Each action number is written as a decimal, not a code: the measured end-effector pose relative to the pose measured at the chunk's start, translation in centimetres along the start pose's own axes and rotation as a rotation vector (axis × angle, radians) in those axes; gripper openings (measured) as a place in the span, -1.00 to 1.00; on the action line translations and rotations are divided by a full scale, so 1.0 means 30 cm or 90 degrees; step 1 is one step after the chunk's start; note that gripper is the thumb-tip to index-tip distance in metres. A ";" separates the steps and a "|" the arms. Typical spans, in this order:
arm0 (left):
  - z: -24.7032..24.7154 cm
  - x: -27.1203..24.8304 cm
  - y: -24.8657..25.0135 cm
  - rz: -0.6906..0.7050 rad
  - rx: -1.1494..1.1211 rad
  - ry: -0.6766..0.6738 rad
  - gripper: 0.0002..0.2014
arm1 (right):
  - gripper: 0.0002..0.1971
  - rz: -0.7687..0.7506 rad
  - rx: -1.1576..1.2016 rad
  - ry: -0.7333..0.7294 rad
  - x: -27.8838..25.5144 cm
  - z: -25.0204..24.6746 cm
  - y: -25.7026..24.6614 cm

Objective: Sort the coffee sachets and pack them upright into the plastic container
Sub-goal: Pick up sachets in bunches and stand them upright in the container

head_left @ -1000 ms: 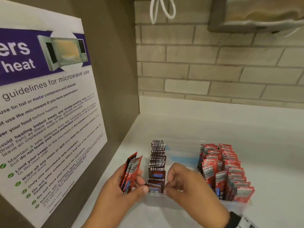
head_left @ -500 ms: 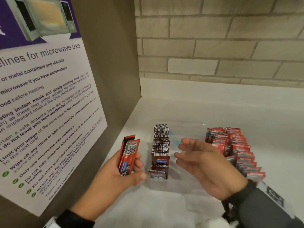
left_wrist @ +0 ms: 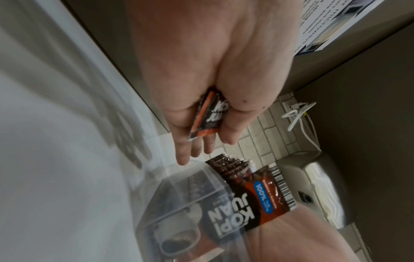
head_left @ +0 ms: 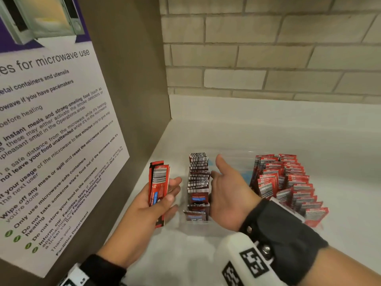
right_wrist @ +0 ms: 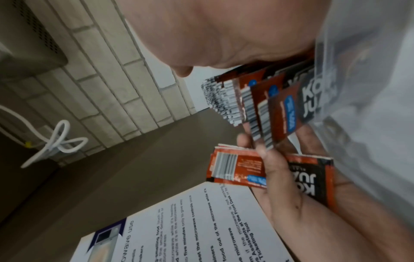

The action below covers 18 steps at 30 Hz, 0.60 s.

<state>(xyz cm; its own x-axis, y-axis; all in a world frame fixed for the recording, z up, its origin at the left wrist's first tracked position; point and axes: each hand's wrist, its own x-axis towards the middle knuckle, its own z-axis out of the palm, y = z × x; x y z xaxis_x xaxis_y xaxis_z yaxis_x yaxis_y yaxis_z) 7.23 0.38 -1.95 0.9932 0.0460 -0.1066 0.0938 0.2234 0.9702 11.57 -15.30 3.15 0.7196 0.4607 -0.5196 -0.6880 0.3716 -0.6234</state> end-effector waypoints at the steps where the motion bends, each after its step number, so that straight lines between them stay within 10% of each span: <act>1: 0.006 0.004 0.000 -0.007 -0.014 -0.004 -0.68 | -0.32 -0.006 -0.013 -0.005 0.008 0.007 0.006; 12: -0.003 0.016 0.013 -0.005 -0.010 0.041 -0.79 | -0.38 -0.034 -0.102 0.032 -0.022 0.009 -0.002; 18: 0.002 0.003 0.103 0.013 -0.065 0.024 -0.70 | -0.51 -0.241 -0.190 0.104 -0.092 -0.012 -0.023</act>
<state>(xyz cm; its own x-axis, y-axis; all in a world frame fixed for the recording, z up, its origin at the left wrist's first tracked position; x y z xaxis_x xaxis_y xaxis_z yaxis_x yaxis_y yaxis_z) 7.62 1.01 1.04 0.9913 0.0883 -0.0973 0.0643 0.3196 0.9454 10.11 -17.11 4.80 0.9349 0.1978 -0.2947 -0.3367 0.2313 -0.9128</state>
